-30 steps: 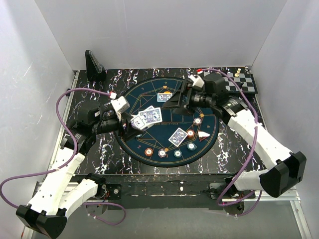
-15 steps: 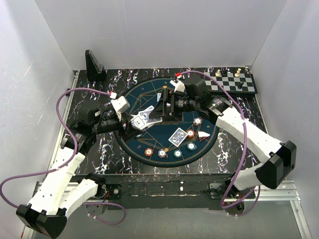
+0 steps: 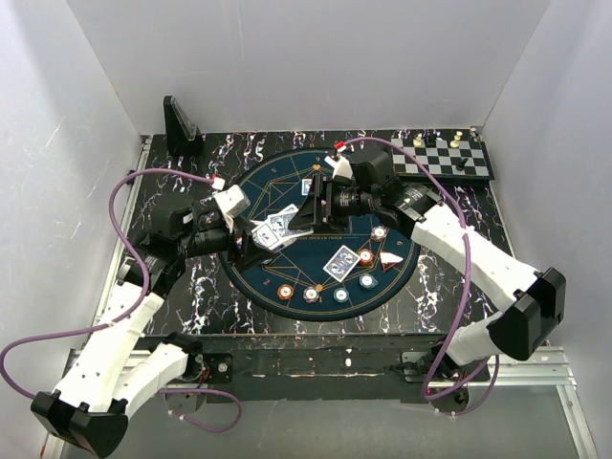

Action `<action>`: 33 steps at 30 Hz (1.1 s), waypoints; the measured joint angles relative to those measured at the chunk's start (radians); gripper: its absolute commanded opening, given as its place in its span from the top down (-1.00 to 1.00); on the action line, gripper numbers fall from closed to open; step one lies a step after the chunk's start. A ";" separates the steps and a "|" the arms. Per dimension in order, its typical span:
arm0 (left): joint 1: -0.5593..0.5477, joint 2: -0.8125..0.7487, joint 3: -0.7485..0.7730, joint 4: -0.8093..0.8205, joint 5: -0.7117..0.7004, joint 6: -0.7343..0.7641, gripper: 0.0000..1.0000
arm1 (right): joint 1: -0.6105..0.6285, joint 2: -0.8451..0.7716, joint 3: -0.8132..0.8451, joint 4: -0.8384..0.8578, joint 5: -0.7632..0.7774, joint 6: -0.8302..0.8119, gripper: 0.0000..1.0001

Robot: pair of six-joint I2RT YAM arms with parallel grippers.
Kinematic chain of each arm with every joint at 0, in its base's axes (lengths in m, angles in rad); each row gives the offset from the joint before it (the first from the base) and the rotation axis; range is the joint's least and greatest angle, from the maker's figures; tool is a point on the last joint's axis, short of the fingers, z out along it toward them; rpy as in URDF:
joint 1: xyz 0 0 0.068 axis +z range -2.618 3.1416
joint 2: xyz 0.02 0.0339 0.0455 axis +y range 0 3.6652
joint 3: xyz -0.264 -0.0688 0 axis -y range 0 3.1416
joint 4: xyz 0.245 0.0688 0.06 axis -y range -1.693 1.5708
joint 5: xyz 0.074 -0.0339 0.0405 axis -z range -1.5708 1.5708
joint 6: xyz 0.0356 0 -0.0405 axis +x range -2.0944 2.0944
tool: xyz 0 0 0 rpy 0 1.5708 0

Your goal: Distribute texas hold em gaming equipment

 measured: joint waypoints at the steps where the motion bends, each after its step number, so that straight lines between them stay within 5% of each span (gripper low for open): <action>1: 0.000 0.000 0.000 0.000 0.000 0.000 1.00 | 0.001 0.000 0.003 -0.003 0.003 0.000 -0.20; 33: 0.000 0.000 -0.002 0.014 0.000 -0.011 1.00 | -0.011 -0.068 0.012 -0.085 0.056 0.023 0.06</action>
